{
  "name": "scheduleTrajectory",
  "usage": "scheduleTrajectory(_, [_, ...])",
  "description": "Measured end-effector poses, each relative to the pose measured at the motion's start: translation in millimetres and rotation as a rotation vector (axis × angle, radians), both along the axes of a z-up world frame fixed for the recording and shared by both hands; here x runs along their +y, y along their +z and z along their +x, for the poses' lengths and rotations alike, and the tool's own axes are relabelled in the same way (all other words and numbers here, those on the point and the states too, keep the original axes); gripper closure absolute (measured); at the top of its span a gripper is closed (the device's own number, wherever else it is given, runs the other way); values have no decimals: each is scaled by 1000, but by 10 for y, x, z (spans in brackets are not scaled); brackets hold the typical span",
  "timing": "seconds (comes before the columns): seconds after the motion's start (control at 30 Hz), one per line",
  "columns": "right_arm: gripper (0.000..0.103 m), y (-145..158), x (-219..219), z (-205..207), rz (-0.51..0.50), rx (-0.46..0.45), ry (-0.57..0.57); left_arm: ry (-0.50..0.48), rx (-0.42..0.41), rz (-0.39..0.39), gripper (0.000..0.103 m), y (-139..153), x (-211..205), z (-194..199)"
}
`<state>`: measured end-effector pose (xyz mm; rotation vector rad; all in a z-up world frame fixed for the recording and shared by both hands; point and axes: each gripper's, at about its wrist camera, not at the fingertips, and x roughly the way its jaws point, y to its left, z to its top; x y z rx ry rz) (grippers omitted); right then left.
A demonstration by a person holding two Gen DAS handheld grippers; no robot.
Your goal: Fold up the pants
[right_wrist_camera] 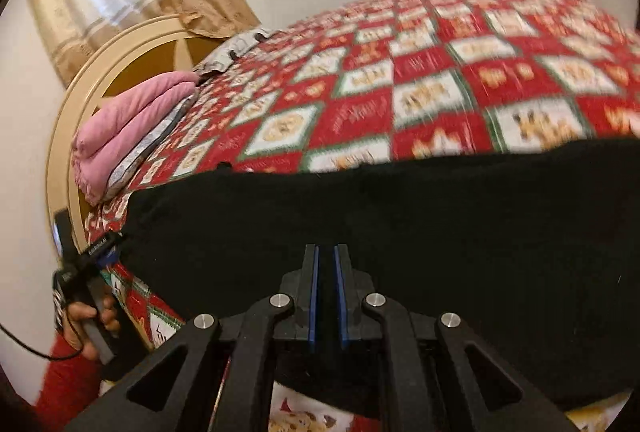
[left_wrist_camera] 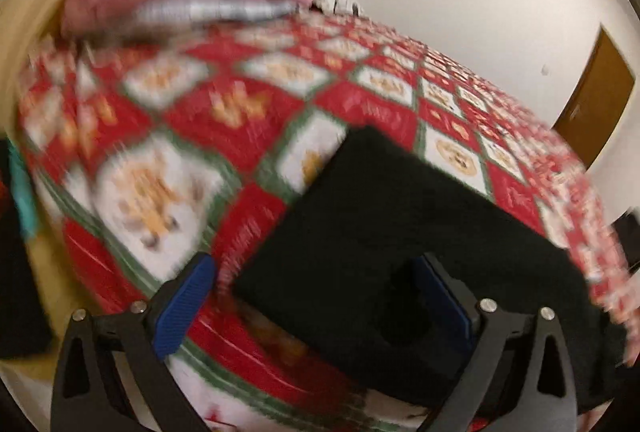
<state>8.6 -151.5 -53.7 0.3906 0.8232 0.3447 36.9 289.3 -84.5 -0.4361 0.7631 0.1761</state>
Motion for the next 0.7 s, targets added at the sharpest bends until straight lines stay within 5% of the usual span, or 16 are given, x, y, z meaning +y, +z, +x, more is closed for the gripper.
scheduleTrajectory(0.2, [95,-98,-92,14,90,33,-28,-4,-46,28,19,47,-79,-90])
scheduleTrajectory(0.33, [95,-135,-129,14,131,40,-37,26,-98,-24,30,65,24,-204])
scheduleTrajectory(0.7, [95,-182,-201,25,197,55,-43,57,-99,-8,30,141,-113,-518])
